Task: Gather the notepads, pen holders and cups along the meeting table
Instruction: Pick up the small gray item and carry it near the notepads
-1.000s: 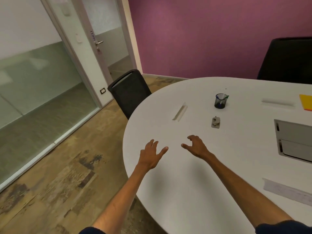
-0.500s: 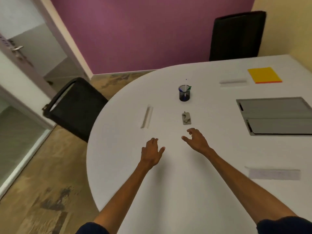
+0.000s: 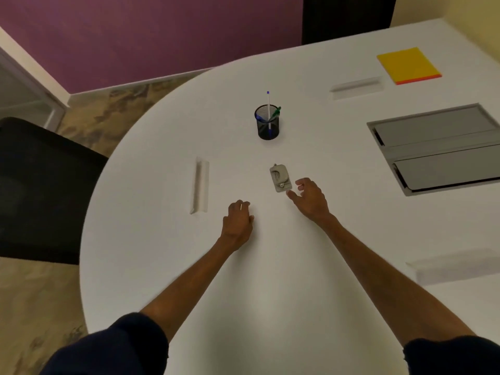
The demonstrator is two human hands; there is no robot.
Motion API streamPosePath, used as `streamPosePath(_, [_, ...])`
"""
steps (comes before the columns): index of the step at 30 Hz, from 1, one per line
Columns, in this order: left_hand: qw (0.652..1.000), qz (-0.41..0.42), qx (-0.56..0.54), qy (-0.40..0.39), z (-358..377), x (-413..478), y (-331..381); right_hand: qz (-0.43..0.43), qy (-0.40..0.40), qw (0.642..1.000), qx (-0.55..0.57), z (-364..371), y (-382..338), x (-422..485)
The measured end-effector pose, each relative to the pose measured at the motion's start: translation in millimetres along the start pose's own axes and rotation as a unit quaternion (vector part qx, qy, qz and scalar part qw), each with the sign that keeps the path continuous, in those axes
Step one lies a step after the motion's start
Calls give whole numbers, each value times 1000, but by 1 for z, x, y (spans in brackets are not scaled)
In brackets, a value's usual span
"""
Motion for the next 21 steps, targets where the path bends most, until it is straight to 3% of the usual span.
streamPosePath(3, [999, 30, 25, -20, 4, 41, 9, 3, 20, 1000, 12, 14, 8, 21])
streamPosePath(10, [997, 67, -33, -13, 1, 130, 26, 18, 60, 998, -30, 48, 17, 60])
streamPosePath(17, [994, 97, -49, -26, 13, 167, 23, 36, 119, 975, -186, 74, 18, 75])
streamPosePath(21, [992, 107, -45, -47, 18, 169, 19, 59, 135, 967, -209, 80, 12, 77])
Point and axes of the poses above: each hand's wrist, its own x-axis towards the middle knuckle, its own z-axis out of the palm, y = z × x, the point moved 4 cm from there along x, towards the middle knuckle, and after that the axes turned 1 degree about x, right-handed, at the moved point
